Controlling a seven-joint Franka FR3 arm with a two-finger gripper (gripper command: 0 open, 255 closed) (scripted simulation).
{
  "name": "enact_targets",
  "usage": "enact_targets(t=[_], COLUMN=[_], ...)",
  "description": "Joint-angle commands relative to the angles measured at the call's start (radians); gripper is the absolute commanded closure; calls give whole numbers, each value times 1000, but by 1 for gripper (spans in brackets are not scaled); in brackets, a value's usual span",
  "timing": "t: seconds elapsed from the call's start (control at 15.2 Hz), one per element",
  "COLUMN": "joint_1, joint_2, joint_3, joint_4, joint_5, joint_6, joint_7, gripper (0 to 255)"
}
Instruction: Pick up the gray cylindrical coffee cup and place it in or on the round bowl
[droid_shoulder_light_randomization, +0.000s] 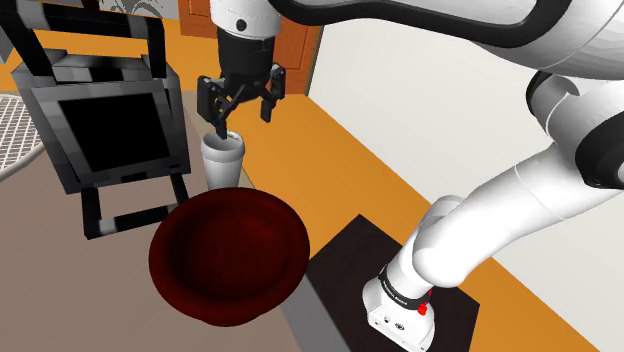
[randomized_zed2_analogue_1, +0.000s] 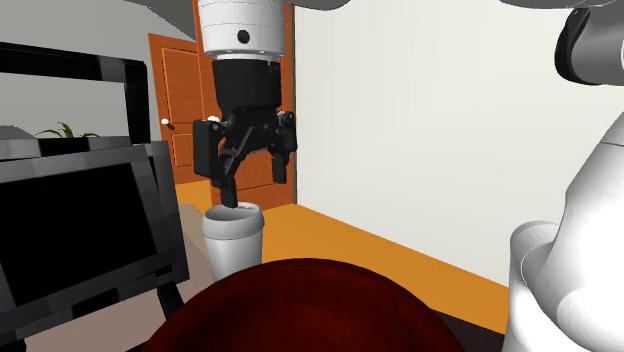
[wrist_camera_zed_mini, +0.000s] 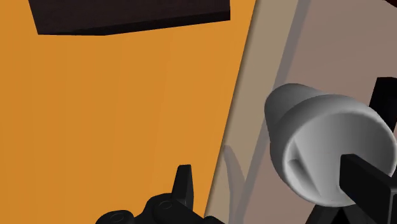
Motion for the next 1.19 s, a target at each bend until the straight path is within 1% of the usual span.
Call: enact_targets(t=[0.0, 0.13, 0.66, 1.12], joint_1=[5, 14, 14, 14], joint_2=[71, 137, 111, 111], joint_3=[38, 73, 63, 63], joint_4=[78, 148, 21, 21], joint_5=[-17, -40, -28, -28], joint_6=[-19, -35, 70, 70], joint_7=[42, 86, 77, 77], gripper=[0, 0, 0, 0])
